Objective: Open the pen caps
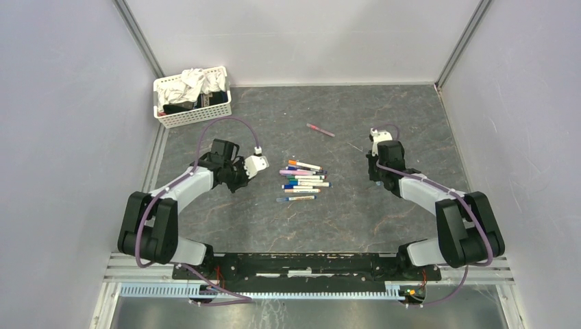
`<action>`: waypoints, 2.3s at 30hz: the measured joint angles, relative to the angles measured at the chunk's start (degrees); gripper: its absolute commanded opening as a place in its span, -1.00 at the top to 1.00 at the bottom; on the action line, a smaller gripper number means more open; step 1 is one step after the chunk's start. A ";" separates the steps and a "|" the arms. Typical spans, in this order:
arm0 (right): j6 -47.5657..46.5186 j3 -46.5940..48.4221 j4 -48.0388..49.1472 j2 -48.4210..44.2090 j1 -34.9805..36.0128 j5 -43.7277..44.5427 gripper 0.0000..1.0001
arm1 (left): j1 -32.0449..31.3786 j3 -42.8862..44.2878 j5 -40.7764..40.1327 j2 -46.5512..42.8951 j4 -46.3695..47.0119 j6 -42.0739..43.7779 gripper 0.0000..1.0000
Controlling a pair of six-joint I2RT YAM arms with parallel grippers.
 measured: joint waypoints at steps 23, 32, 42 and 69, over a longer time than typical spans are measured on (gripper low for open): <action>0.83 0.35 1.90 4.04 -2.95 1.05 0.03 | 0.00 0.70 -0.83 5.38 4.55 -2.27 -0.28; 2.12 6.78 2.56 -4.83 -2.64 -0.57 -0.96 | 1.03 16.76 0.59 3.69 -7.06 -7.91 -0.73; 10.73 4.90 18.03 -10.29 -3.89 -0.24 -0.96 | 1.99 33.07 0.35 -5.09 -14.03 -16.65 -1.00; -10.71 52.02 -5.84 45.38 8.15 -15.87 -0.12 | 2.25 33.94 3.72 -5.53 -25.38 -19.96 -1.00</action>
